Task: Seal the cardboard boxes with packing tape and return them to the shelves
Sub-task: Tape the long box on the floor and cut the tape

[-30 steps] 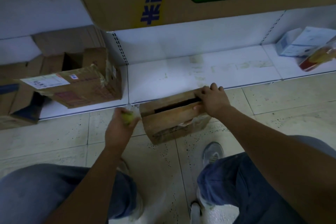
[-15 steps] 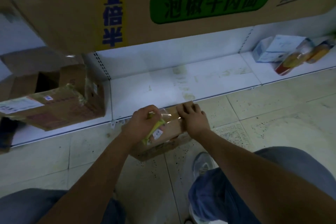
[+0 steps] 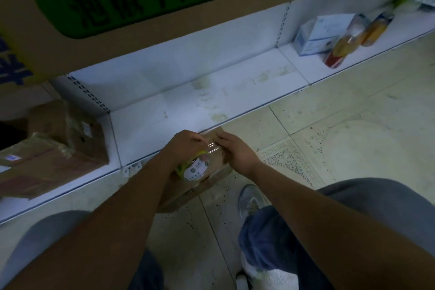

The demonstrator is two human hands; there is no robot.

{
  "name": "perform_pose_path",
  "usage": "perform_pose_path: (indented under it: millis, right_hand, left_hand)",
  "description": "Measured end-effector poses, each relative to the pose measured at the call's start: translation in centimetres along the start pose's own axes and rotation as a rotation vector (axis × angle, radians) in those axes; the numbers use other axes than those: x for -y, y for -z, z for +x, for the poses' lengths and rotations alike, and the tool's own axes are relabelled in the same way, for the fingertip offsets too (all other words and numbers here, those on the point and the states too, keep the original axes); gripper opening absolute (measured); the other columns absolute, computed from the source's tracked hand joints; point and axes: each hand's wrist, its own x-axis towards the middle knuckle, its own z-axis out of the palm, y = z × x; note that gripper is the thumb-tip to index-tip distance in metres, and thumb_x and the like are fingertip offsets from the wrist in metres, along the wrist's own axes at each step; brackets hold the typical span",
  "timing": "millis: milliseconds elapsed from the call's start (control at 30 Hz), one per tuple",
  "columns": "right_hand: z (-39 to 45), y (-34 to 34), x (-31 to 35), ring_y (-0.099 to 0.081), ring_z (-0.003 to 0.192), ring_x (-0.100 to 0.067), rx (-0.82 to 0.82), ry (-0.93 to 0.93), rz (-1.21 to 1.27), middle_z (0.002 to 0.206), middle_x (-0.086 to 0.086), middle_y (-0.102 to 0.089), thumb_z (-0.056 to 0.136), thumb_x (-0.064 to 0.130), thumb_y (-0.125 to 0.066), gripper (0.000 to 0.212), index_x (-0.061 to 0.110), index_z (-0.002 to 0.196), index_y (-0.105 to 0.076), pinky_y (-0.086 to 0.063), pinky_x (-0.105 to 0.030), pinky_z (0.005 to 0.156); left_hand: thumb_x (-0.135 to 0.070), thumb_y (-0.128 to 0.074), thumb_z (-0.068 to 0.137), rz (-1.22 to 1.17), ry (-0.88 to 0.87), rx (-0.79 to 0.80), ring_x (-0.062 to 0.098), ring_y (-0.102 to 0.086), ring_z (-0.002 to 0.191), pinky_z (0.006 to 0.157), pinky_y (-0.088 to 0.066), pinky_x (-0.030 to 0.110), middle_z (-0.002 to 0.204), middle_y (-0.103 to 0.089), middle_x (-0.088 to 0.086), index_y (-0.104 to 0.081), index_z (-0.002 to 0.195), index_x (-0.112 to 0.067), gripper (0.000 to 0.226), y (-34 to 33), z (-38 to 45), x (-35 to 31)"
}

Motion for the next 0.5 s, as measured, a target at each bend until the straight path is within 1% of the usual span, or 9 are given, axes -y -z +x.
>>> perform_pose_path:
  millis: [67, 100, 167, 233, 333, 400, 433, 467, 500]
  right_hand:
    - [0.1, 0.1, 0.2, -0.043, 0.138, -0.023, -0.027, -0.129, 0.240, 0.149, -0.011, -0.049, 0.086, -0.011, -0.053, 0.052, 0.008, 0.133, -0.062, -0.029, -0.019, 0.112]
    - [0.3, 0.4, 0.4, -0.050, 0.132, -0.024, -0.045, -0.226, 0.388, 0.141, -0.009, -0.057, 0.089, -0.005, -0.052, 0.043, 0.011, 0.126, -0.068, -0.037, -0.022, 0.108]
    - [0.8, 0.7, 0.8, -0.061, 0.116, -0.023, -0.036, -0.365, 0.583, 0.125, -0.004, -0.068, 0.098, 0.020, -0.053, 0.027, 0.019, 0.115, -0.073, -0.048, -0.031, 0.100]
    - [0.9, 0.9, 1.0, -0.063, 0.108, -0.021, -0.010, -0.357, 0.571, 0.116, -0.002, -0.069, 0.097, 0.042, -0.058, 0.031, 0.019, 0.112, -0.072, -0.051, -0.033, 0.095]
    - [1.0, 0.7, 0.9, -0.061, 0.105, -0.016, -0.105, -0.289, 0.441, 0.118, -0.003, -0.068, 0.091, 0.030, -0.069, 0.019, 0.011, 0.093, -0.073, -0.046, -0.025, 0.085]
    - [1.8, 0.2, 0.7, -0.060, 0.104, -0.013, -0.158, -0.288, 0.389, 0.122, -0.004, -0.067, 0.089, 0.024, -0.071, 0.015, 0.010, 0.086, -0.072, -0.043, -0.024, 0.086]
    - [2.3, 0.2, 0.9, -0.061, 0.104, -0.016, -0.172, -0.298, 0.357, 0.120, -0.005, -0.068, 0.090, 0.024, -0.069, 0.015, 0.010, 0.087, -0.072, -0.046, -0.026, 0.087]
    - [3.0, 0.1, 1.2, -0.063, 0.102, -0.020, -0.185, -0.308, 0.304, 0.115, -0.007, -0.069, 0.093, 0.023, -0.065, 0.015, 0.009, 0.092, -0.071, -0.049, -0.029, 0.088]
    - [3.3, 0.3, 1.2, -0.065, 0.098, -0.024, -0.209, -0.311, 0.255, 0.108, -0.010, -0.070, 0.095, 0.021, -0.059, 0.018, 0.008, 0.098, -0.070, -0.052, -0.033, 0.086]
  left_hand:
    - [-0.026, -0.067, 0.091, 0.024, 0.021, 0.001, 0.011, -0.064, 0.084, 0.078, -0.048, 0.025, 0.098, -0.076, 0.000, -0.082, 0.095, -0.018, 0.018, -0.1, 0.4, -1.0]
    - [-0.026, -0.067, 0.091, 0.032, 0.028, 0.000, 0.009, -0.063, 0.082, 0.075, -0.047, 0.023, 0.097, -0.076, 0.000, -0.082, 0.095, -0.018, 0.017, -0.2, 0.6, -1.3]
    - [-0.031, -0.068, 0.091, 0.025, 0.047, -0.004, 0.004, -0.061, 0.076, 0.070, -0.044, 0.019, 0.096, -0.075, 0.000, -0.081, 0.094, -0.019, 0.018, -0.6, 0.6, -1.5]
    - [-0.034, -0.066, 0.092, 0.016, 0.045, -0.021, 0.000, -0.058, 0.074, 0.069, -0.044, 0.017, 0.093, -0.073, -0.002, -0.079, 0.091, -0.023, 0.017, -1.0, 0.7, -1.4]
    - [-0.030, -0.060, 0.097, 0.021, -0.019, -0.039, 0.006, -0.059, 0.076, 0.074, -0.045, 0.021, 0.089, -0.068, -0.004, -0.075, 0.087, -0.033, 0.018, -1.3, 1.4, -1.1]
    - [-0.029, -0.058, 0.098, 0.046, -0.046, -0.035, 0.005, -0.057, 0.073, 0.071, -0.043, 0.020, 0.090, -0.067, -0.003, -0.071, 0.083, -0.037, 0.021, -1.2, 1.8, -1.0]
    - [-0.032, -0.058, 0.098, 0.029, -0.028, -0.030, 0.006, -0.058, 0.075, 0.072, -0.043, 0.020, 0.096, -0.070, -0.001, -0.073, 0.088, -0.035, 0.018, -1.1, 2.0, -0.9]
    - [-0.037, -0.059, 0.097, -0.005, -0.005, -0.033, 0.009, -0.060, 0.084, 0.077, -0.043, 0.021, 0.110, -0.071, 0.002, -0.074, 0.101, -0.030, 0.017, -0.9, 2.4, -0.5]
    - [-0.045, -0.061, 0.094, -0.040, 0.026, -0.036, 0.014, -0.061, 0.100, 0.087, -0.043, 0.023, 0.128, -0.065, 0.002, -0.068, 0.121, -0.026, 0.033, -0.8, 2.5, -0.7]
